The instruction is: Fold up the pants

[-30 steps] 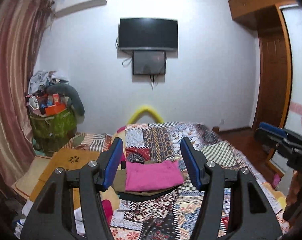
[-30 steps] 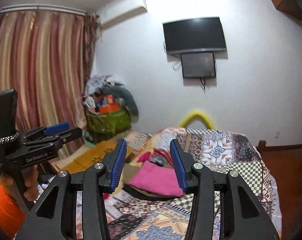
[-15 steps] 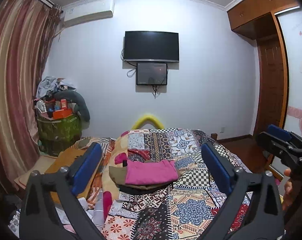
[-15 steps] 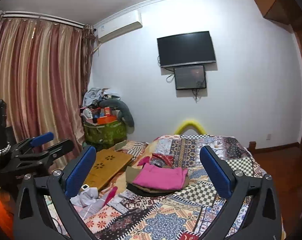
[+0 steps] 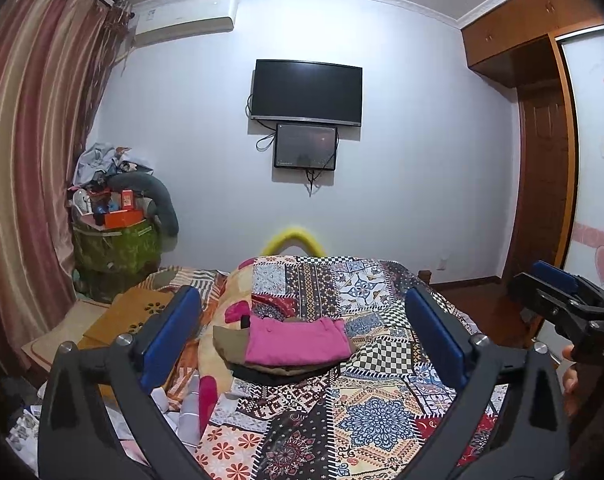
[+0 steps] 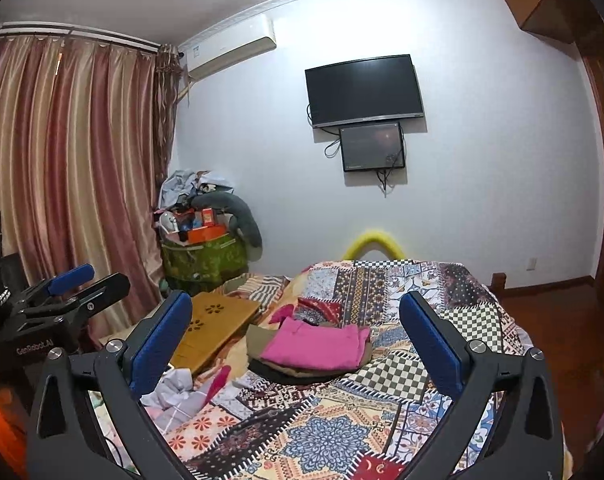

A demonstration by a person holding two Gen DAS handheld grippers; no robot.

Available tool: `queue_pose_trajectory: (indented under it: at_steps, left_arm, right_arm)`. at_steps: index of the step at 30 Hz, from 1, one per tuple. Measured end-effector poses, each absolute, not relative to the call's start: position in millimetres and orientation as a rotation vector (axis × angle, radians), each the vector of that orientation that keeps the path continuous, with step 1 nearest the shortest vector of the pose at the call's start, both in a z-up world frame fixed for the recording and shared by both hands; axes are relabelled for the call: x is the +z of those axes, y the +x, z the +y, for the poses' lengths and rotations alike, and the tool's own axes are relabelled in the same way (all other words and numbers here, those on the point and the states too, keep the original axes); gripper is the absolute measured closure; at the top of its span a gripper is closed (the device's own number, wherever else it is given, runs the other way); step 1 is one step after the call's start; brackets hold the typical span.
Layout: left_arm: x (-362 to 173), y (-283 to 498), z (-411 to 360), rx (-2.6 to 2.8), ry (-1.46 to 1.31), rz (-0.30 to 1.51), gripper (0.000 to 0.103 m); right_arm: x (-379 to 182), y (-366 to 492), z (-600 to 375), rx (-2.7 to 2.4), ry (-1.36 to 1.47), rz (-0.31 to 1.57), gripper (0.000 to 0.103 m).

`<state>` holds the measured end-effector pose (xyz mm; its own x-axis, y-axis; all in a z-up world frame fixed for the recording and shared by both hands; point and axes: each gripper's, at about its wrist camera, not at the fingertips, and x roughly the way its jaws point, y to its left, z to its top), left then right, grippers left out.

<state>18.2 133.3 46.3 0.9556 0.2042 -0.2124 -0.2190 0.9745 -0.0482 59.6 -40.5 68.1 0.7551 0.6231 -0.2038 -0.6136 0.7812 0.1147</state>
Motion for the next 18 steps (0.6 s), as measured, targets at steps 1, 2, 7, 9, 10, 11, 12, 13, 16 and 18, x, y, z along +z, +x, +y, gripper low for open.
queue_pose_trajectory:
  at_steps: [1,2,7,9,10,11,12,13,16,18]
  left_arm:
    - [46.1,18.2,133.3,0.215,-0.073,0.208,0.0]
    - [45.9,18.3,133.7,0.215,-0.073,0.208,0.0]
    - [45.1,18.7,136.1,0.216,-0.074,0.214,0.0]
    - [44.6,19.3,136.5,0.214,-0.073,0.217,0.0]
    - [44.2,18.9,137.3,0.214,-0.072,0.218,0.0]
    - [44.0,19.0,137.5,0.214,-0.071,0.221,0.0]
    - [44.3,20.5,137.5,0.214,-0.071,0.223,0.0]
    - [44.0,20.8,137.9,0.213,-0.072,0.226,0.0]
    - [42.5,20.6,136.9,0.213,-0.073,0.227,0.0]
    - [42.6,20.6,136.7,0.218,-0.069,0.226,0.0]
  right_arm:
    - [68.2,59.5,-40.6,0.674,0.041,0.236,0.0]
    - [68.2,58.7,-40.7,0.675,0.039,0.234,0.0]
    - [68.6,56.8,-39.8,0.673,0.036,0.233,0.0]
    - [68.7,56.5,-40.1,0.675,0.04,0.233,0.0]
    - [68.6,56.5,-40.5,0.675,0.041,0.234,0.0]
    - [68.4,56.5,-40.9,0.674,0.042,0.236,0.0]
    - [67.6,56.8,-41.4,0.674,0.043,0.239,0.0]
    - [67.5,57.1,-41.7,0.674,0.043,0.242,0.0]
    - [68.3,57.7,-42.2,0.673,0.045,0.248,0.0]
    - [68.3,57.8,-43.0,0.671,0.045,0.249,0.0]
